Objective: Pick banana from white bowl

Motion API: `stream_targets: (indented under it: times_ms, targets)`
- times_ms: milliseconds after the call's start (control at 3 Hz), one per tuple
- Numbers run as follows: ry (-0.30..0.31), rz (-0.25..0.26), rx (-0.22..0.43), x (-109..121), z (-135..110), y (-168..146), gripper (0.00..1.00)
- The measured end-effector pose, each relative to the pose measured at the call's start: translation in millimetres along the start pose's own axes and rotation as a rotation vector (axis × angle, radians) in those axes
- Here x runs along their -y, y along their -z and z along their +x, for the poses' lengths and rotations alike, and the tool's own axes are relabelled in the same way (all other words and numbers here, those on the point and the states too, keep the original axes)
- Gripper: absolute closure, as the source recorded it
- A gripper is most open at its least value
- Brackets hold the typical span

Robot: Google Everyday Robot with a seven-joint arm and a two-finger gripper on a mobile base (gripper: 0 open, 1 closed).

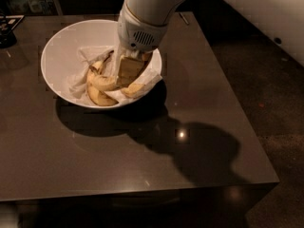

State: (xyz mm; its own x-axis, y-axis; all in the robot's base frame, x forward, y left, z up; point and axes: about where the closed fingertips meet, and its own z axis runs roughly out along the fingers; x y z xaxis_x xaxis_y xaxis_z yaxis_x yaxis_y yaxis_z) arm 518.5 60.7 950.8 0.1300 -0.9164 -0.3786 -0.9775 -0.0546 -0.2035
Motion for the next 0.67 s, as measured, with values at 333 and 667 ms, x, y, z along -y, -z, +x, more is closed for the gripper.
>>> stream_targets:
  times_ms: [333,667]
  targets:
    - [0.034,0.025,0.061,-11,3,13,1.0]
    - [0.049,0.056,0.126,-27,8,25,1.0]
